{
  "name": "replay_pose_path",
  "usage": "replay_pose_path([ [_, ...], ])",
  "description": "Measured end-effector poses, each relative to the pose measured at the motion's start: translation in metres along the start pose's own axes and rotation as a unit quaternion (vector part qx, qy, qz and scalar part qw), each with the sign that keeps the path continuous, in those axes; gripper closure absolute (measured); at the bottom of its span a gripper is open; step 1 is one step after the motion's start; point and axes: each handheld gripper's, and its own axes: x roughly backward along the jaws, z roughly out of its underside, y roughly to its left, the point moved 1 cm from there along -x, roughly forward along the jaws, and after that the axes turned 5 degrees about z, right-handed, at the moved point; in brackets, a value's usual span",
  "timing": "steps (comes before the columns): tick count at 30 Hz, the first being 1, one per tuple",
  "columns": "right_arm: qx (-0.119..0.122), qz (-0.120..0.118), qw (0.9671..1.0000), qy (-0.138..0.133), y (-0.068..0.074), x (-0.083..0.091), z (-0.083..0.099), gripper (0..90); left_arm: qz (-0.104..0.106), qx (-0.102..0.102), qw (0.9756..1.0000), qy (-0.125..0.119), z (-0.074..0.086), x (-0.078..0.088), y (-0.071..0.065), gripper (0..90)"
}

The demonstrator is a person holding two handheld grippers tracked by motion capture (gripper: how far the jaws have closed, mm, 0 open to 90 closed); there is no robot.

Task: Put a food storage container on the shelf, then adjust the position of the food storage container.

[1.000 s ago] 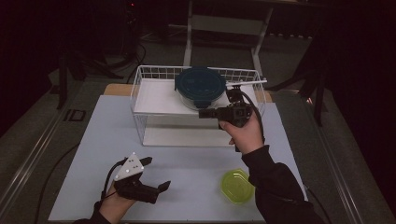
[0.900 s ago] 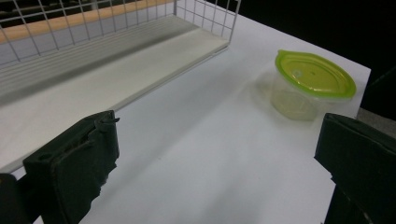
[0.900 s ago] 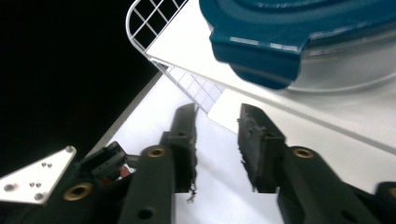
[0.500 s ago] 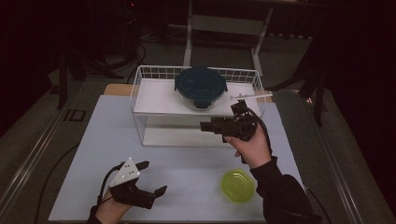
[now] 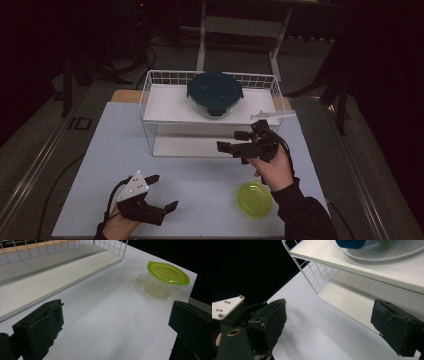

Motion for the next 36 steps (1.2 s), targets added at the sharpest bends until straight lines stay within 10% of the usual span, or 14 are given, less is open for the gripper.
replay_pose_path([
  [3, 0.028, 0.026, 0.9992, -0.010, -0.002, 0.004, 0.009, 13.6, 0.001, -0.001, 1.0000, -0.001, 0.001, 0.000, 0.000, 0.0],
  [36, -0.015, 0.076, 0.9970, 0.011, -0.072, 0.037, 0.108, 26.0, 0.007, 0.000, 1.0000, 0.004, 0.006, -0.006, 0.001, 0.0],
])
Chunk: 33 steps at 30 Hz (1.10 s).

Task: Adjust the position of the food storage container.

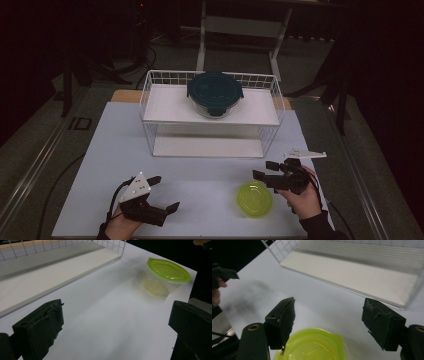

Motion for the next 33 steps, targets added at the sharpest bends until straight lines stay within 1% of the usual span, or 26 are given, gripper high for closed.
replay_pose_path([
  [4, -0.004, 0.020, 0.9998, 0.001, -0.008, 0.005, 0.010, 24.2, 0.001, -0.002, 1.0000, 0.003, 0.000, -0.001, 0.000, 0.0],
  [6, -0.005, 0.032, 0.9995, 0.001, -0.012, 0.008, 0.014, 20.7, 0.001, -0.003, 1.0000, 0.003, 0.000, -0.001, -0.001, 0.0],
  [8, -0.009, 0.038, 0.9992, 0.004, -0.016, 0.012, 0.019, 19.9, 0.003, -0.005, 1.0000, 0.001, 0.000, -0.001, -0.001, 0.0],
  [11, -0.016, 0.048, 0.9987, 0.004, -0.024, 0.017, 0.026, 18.6, 0.003, -0.005, 1.0000, 0.000, 0.000, -0.001, -0.001, 0.0],
  [12, -0.021, 0.055, 0.9983, 0.003, -0.026, 0.019, 0.029, 18.5, 0.003, -0.005, 1.0000, 0.000, 0.000, -0.001, -0.001, 0.0],
  [18, -0.034, 0.068, 0.9971, 0.002, -0.037, 0.028, 0.045, 19.7, 0.005, -0.004, 1.0000, 0.001, 0.000, -0.001, -0.001, 0.0],
  [19, -0.037, 0.068, 0.9970, 0.006, -0.039, 0.029, 0.048, 19.7, 0.005, -0.004, 1.0000, 0.001, 0.000, -0.001, -0.001, 0.0],
  [23, -0.039, 0.081, 0.9958, 0.019, -0.043, 0.031, 0.060, 20.7, 0.005, -0.004, 1.0000, 0.001, 0.000, -0.001, -0.001, 0.0],
  [24, -0.040, 0.080, 0.9957, 0.021, -0.044, 0.031, 0.063, 20.7, 0.005, -0.004, 1.0000, 0.000, 0.000, -0.001, -0.001, 0.0],
  [28, -0.050, 0.086, 0.9947, 0.026, -0.048, 0.033, 0.073, 25.3, 0.007, -0.005, 1.0000, -0.001, 0.000, -0.001, -0.002, 0.0],
  [29, -0.050, 0.087, 0.9945, 0.030, -0.049, 0.033, 0.075, 28.8, 0.007, -0.005, 1.0000, -0.001, 0.000, -0.001, -0.002, 0.0],
  [30, -0.049, 0.090, 0.9942, 0.035, -0.050, 0.033, 0.077, 29.6, 0.006, -0.006, 1.0000, -0.001, 0.000, -0.001, -0.002, 0.0],
  [31, -0.048, 0.094, 0.9937, 0.038, -0.050, 0.033, 0.079, 32.5, 0.006, -0.006, 1.0000, -0.001, 0.000, -0.001, -0.002, 0.0],
  [32, -0.045, 0.091, 0.9938, 0.045, -0.050, 0.032, 0.081, 34.8, 0.006, -0.005, 1.0000, -0.003, 0.000, -0.001, -0.001, 0.0],
  [33, -0.041, 0.096, 0.9933, 0.049, -0.049, 0.032, 0.083, 36.0, 0.005, -0.005, 1.0000, -0.002, 0.000, -0.001, -0.001, 0.0],
])
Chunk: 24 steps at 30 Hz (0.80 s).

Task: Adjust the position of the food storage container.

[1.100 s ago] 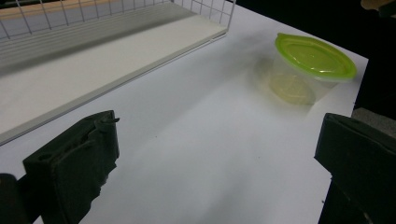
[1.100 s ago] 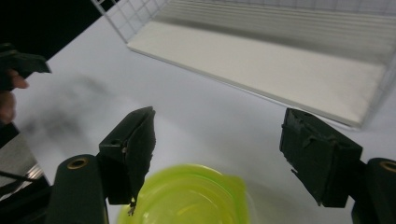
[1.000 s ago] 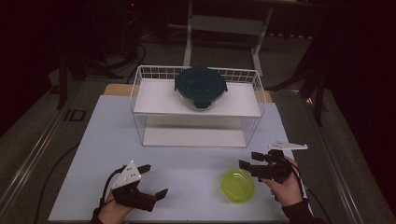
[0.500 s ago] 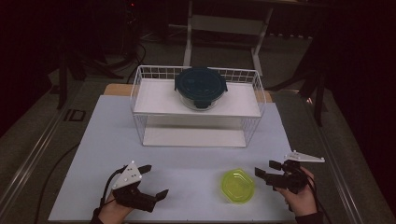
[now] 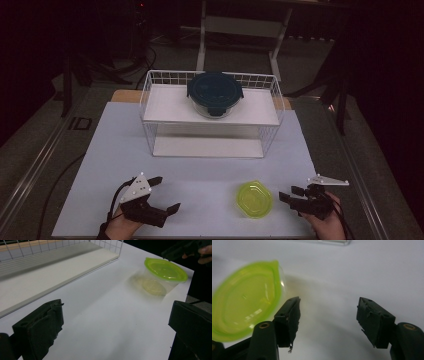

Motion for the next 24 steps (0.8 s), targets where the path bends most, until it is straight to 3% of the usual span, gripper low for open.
replay_pose_path([
  [5, 0.001, -0.011, 0.9998, 0.018, 0.003, -0.003, 0.006, 48.9, -0.001, -0.001, 1.0000, 0.000, 0.000, 0.000, 0.000, 0.0],
  [15, 0.036, -0.041, 0.9967, 0.060, 0.015, -0.011, 0.014, 89.7, -0.002, -0.003, 1.0000, -0.001, -0.001, 0.001, 0.000, 0.0],
  [24, 0.067, -0.083, 0.9902, 0.090, 0.034, -0.020, 0.018, 90.0, -0.002, -0.002, 1.0000, -0.001, -0.001, 0.001, 0.000, 0.0],
])
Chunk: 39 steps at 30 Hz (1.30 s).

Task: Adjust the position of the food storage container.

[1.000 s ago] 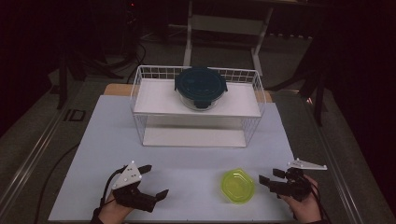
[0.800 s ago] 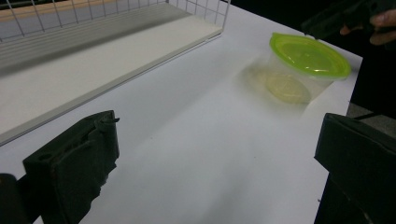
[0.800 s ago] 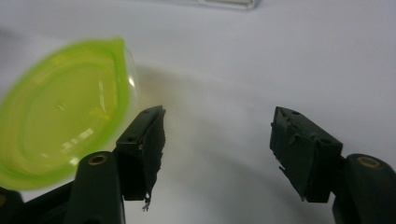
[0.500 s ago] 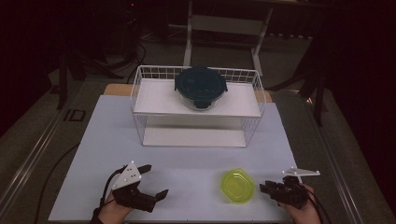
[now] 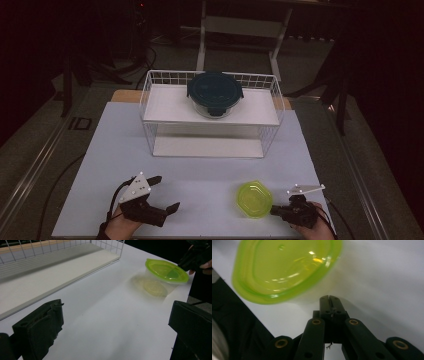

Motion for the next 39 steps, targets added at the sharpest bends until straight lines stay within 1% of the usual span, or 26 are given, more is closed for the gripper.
replay_pose_path([
  [1, 0.002, -0.007, 1.0000, 0.002, 0.001, -0.001, 0.000, 90.0, -0.001, -0.001, 1.0000, 0.000, 0.000, 0.000, 0.000, 0.0],
  [4, 0.007, -0.013, 0.9999, 0.008, 0.005, -0.003, -0.001, 90.0, -0.001, -0.001, 1.0000, -0.003, 0.000, 0.001, 0.000, 0.0],
  [8, 0.011, -0.018, 0.9997, 0.014, 0.007, -0.005, -0.002, 90.0, 0.000, 0.001, 1.0000, -0.002, 0.000, 0.000, 0.001, 0.0],
  [13, 0.013, -0.026, 0.9995, 0.014, 0.010, -0.008, -0.004, 90.0, 0.000, -0.001, 1.0000, -0.001, 0.000, 0.000, 0.000, 0.0],
  [15, 0.016, -0.026, 0.9994, 0.016, 0.012, -0.009, -0.006, 90.0, 0.000, 0.000, 1.0000, -0.001, 0.000, 0.000, 0.000, 0.0],
  [21, 0.020, -0.032, 0.9991, 0.019, 0.017, -0.016, -0.014, 90.0, -0.001, 0.002, 1.0000, -0.001, 0.000, -0.001, 0.001, 0.0],
  [25, 0.033, -0.035, 0.9986, 0.022, 0.023, -0.021, -0.021, 90.0, -0.001, 0.002, 1.0000, -0.003, 0.000, 0.000, 0.001, 0.0],
  [29, 0.039, -0.034, 0.9985, 0.021, 0.027, -0.026, -0.027, 90.0, -0.001, 0.002, 1.0000, -0.002, 0.000, 0.000, 0.001, 0.0],
  [33, 0.046, -0.039, 0.9979, 0.024, 0.032, -0.031, -0.033, 90.0, -0.001, 0.001, 1.0000, -0.003, 0.000, 0.000, 0.001, 0.0],
  [35, 0.049, -0.038, 0.9978, 0.024, 0.034, -0.034, -0.036, 90.0, -0.002, 0.001, 1.0000, -0.004, 0.000, 0.001, 0.001, 0.0],
  [39, 0.052, -0.042, 0.9974, 0.024, 0.037, -0.039, -0.040, 90.0, -0.001, 0.002, 1.0000, -0.004, 0.000, 0.000, 0.002, 0.0],
])
